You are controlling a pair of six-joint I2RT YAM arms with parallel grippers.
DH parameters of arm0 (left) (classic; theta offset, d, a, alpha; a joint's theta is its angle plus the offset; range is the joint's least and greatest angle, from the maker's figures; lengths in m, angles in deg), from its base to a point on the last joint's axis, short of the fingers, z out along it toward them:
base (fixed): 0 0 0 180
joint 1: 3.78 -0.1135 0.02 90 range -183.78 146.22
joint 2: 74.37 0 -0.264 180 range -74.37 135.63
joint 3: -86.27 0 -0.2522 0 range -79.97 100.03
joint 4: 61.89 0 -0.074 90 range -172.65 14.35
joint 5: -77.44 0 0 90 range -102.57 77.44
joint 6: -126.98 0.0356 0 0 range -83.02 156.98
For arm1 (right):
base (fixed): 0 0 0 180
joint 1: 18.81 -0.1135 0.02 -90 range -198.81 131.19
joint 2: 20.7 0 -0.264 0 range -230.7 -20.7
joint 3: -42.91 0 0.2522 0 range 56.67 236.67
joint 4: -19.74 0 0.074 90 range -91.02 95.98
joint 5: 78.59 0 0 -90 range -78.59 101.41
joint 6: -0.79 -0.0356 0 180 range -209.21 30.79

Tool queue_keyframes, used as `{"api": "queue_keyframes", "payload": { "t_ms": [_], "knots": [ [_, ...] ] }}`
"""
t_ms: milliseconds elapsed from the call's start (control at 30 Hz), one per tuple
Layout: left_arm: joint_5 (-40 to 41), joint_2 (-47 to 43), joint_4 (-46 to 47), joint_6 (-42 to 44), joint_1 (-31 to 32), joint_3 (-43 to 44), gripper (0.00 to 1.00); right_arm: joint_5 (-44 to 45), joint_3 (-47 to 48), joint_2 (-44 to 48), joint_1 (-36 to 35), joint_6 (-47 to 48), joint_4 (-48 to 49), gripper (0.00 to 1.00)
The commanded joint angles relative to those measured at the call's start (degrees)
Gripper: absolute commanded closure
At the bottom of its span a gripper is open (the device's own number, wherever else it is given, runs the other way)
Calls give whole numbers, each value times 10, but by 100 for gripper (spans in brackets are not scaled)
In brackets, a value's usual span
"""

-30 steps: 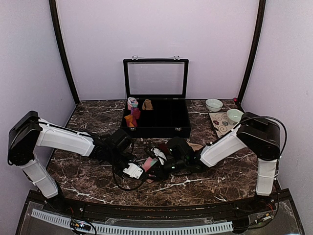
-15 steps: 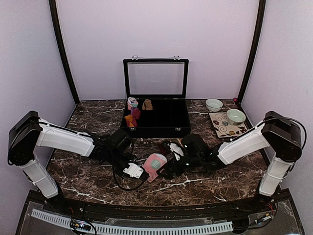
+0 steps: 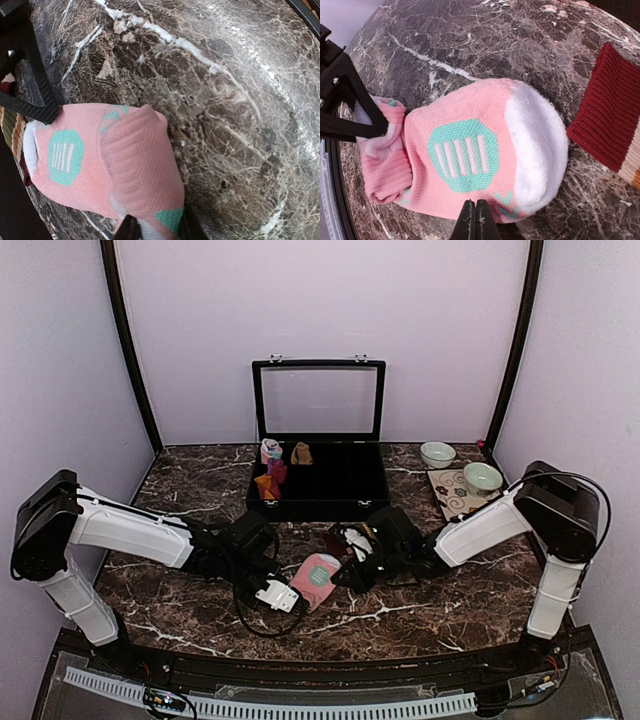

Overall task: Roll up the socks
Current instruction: Roll the sock at the center of the board.

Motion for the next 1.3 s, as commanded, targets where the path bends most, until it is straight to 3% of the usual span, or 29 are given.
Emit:
{"api": "queue_keyframes", "payload": {
  "t_ms": [0,167,367,800,833,867,900,933,1133,1267],
  "knots": [
    [17,24,-79,-9,9,-46,82,-18,40,-38,5,9,6,100],
    [15,8,-79,-8,14,-52,82,-4,102,-83,8,20,-27,100],
    [6,-31,-80,19,45,-79,82,2,221,-169,9,71,-148,100],
    [-46,-29,-128,19,74,-61,83,-40,316,-230,12,74,-181,100],
    [-57,-24,-133,19,74,-52,83,-49,314,-229,12,72,-173,95],
    [-68,-18,-140,21,74,-44,83,-55,312,-227,11,68,-165,77],
    [-73,-9,-144,25,74,-38,83,-53,309,-224,12,63,-159,11],
    [-79,0,-151,28,73,-32,83,-51,300,-218,12,57,-146,2],
    [-133,57,-218,16,32,32,83,-53,258,-172,18,46,-88,1],
    [-166,99,-241,11,11,54,83,-1,218,-109,35,23,-57,1]
  ]
}}
